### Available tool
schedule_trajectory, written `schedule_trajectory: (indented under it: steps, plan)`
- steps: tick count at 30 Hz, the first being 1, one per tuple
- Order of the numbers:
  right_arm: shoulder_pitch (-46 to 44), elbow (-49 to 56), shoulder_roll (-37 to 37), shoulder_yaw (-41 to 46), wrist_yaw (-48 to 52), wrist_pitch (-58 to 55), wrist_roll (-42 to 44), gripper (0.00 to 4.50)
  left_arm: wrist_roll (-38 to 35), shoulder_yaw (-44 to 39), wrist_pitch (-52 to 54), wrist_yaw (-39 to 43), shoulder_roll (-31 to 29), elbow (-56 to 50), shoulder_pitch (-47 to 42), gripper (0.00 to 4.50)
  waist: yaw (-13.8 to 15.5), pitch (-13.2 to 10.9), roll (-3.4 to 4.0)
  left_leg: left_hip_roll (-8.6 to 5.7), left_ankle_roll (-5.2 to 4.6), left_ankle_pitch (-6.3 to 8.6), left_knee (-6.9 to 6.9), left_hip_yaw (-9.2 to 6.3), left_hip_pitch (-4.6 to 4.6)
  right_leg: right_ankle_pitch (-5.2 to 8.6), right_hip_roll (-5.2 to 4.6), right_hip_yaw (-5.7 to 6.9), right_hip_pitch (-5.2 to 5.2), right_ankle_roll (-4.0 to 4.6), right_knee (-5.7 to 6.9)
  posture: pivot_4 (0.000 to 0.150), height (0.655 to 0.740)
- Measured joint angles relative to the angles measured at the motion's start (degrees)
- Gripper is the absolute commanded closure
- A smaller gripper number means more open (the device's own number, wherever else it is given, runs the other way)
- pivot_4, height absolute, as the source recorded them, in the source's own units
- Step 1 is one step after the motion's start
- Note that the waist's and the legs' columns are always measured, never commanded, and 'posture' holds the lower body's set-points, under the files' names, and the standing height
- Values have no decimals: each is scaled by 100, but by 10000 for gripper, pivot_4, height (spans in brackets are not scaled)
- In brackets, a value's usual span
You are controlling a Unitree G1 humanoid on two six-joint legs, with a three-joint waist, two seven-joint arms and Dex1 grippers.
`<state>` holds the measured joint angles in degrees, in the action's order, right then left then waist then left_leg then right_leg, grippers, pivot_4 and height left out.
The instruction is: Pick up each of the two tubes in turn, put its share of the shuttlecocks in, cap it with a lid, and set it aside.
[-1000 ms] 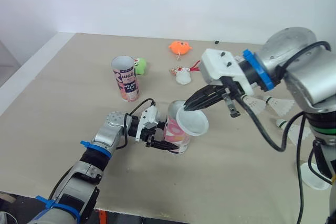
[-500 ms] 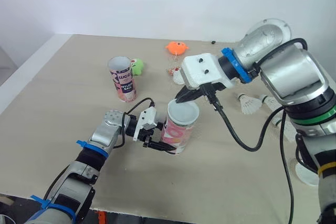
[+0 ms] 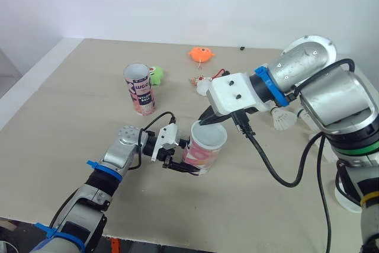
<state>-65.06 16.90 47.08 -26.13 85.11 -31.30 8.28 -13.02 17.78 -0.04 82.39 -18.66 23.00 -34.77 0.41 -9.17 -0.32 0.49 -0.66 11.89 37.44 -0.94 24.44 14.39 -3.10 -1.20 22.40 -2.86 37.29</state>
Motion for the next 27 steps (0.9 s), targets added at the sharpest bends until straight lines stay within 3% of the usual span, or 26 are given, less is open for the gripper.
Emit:
schedule_trajectory:
  steps: [9,12,21,27]
  plan:
    - [96,-22,-74,-29,-60,621,-341,44803,-16,-27,46,-90,-16,-9,51,16722,-6,1,-2,12,2,-1,1,15,-21,-6,5,0,-10,9,0,1500,7400]
    - [96,-52,-75,-75,-32,1052,-527,37094,-17,-45,55,-112,-22,-62,99,16722,-5,2,-1,15,2,-1,1,15,-22,-6,11,0,-9,11,0,1500,7400]
    - [-30,-573,-330,63,-142,1463,-805,584,-54,-77,126,-190,-45,-129,176,16722,-10,6,-2,23,3,-2,0,19,-27,-12,23,-2,-10,25,2,1500,7400]
    - [-278,-1030,-472,180,157,772,-389,584,-81,-95,151,-206,-50,-180,206,16722,-9,2,0,27,5,-3,-2,21,-23,-14,24,-6,-4,31,2,1500,7400]
